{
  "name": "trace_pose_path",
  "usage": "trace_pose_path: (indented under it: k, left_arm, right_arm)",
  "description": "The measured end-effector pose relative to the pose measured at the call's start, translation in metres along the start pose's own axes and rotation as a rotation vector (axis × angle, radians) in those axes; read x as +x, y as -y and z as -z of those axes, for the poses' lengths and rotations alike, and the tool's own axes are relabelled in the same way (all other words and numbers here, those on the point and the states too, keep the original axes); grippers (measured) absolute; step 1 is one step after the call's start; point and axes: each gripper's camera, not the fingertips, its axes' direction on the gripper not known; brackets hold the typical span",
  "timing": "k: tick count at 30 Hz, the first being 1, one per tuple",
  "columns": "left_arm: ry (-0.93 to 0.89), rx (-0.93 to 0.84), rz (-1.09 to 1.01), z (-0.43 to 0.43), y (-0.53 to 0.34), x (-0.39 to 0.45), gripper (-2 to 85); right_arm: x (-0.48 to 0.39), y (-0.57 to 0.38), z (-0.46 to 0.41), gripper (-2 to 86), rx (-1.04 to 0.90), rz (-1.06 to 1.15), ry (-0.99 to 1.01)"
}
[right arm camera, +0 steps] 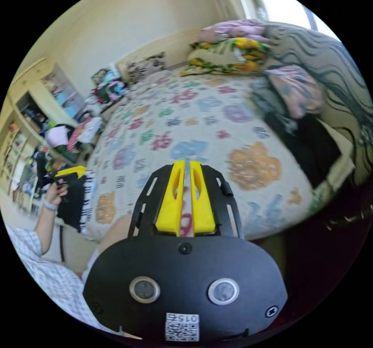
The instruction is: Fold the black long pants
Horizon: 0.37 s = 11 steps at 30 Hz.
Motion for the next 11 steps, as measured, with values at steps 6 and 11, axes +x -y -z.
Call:
trace_pose_path:
  k: [6, 11]
  left_arm:
    - [-0.266, -0.137, -0.358, -0.281, 0.173, 0.211, 8.7]
    - [-0.325, -0.195, -0.495, -0.501, 0.273, 0.383, 9.0]
  right_arm:
    - [0.153, 0.018, 0.046, 6.4, -0.032, -0.246, -0.318]
    - [0.246, 0.063, 0.053, 6.6, -0.100, -0.374, -0.364]
